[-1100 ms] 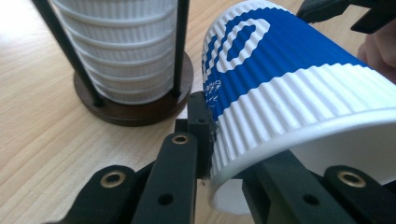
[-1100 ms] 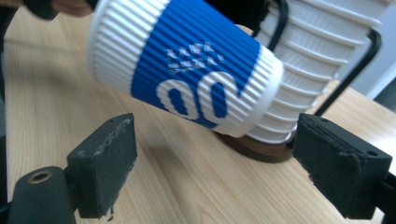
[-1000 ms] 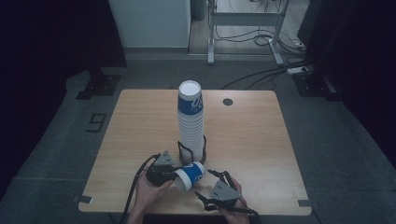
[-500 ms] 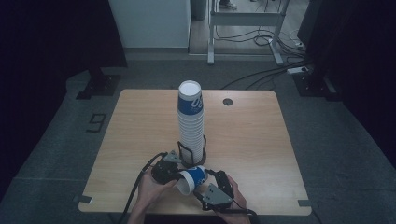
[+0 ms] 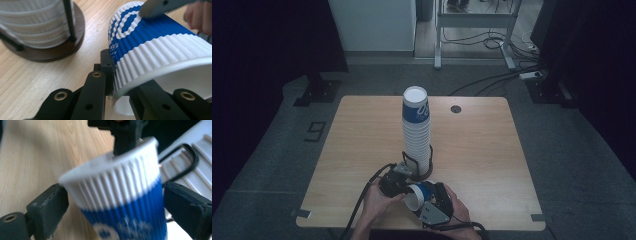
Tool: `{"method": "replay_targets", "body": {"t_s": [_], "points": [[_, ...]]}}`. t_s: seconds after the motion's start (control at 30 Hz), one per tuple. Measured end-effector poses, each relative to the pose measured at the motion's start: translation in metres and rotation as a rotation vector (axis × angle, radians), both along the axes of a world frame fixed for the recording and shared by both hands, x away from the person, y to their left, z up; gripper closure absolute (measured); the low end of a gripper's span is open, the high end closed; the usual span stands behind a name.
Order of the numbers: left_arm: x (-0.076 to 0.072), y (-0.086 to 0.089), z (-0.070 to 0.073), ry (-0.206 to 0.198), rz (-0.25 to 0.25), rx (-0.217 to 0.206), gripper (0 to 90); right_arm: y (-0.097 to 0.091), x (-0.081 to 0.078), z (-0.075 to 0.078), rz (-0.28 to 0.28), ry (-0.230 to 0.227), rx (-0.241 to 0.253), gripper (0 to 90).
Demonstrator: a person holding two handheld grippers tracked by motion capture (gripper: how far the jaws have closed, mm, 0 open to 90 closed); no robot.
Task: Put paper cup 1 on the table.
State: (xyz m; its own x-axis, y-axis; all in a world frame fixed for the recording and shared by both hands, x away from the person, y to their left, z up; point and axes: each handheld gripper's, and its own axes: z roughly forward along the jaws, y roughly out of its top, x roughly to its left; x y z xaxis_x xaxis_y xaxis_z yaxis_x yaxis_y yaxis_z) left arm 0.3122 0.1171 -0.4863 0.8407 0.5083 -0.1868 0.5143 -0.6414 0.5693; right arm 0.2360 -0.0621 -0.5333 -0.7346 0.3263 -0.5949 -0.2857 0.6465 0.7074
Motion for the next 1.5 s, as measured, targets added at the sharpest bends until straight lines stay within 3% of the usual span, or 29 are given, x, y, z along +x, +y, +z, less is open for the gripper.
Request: {"method": "replay_targets", "body": {"t_s": [0.2,0.5,0.63,0.77,0.93,1.03,1.13,1.27,1.5], "points": [[0.0,-0.003,0.001,0.014,-0.011,-0.001,85.0,0.01,0.004,0.0,0.0,-0.013,-0.043,9.3],[0.002,0.001,0.0,0.015,0.038,-0.062,83.7,0.013,0.006,0.003,-0.012,-0.001,-0.002,13.3],[0.001,0.004,-0.001,0.011,0.053,-0.119,82.7,0.013,0.005,0.004,-0.012,-0.017,0.022,14.3],[-0.001,0.007,-0.001,-0.005,0.068,-0.148,82.0,0.011,0.007,0.005,-0.015,0.01,0.064,15.2],[-0.003,0.01,-0.005,-0.022,0.09,-0.216,80.5,0.008,0.008,0.006,-0.034,0.039,0.104,16.3],[-0.005,0.011,-0.006,-0.039,0.099,-0.231,73.8,0.005,0.009,0.006,-0.039,0.06,0.133,16.6],[-0.007,0.014,-0.006,-0.054,0.141,-0.262,67.9,0.001,0.01,0.006,-0.053,0.088,0.166,16.8],[-0.01,0.017,-0.008,-0.071,0.139,-0.315,59.4,-0.005,0.013,0.006,-0.06,0.133,0.214,17.0],[-0.012,0.023,-0.009,-0.117,0.21,-0.33,42.4,-0.011,0.018,0.007,-0.075,0.187,0.276,17.3]]}}
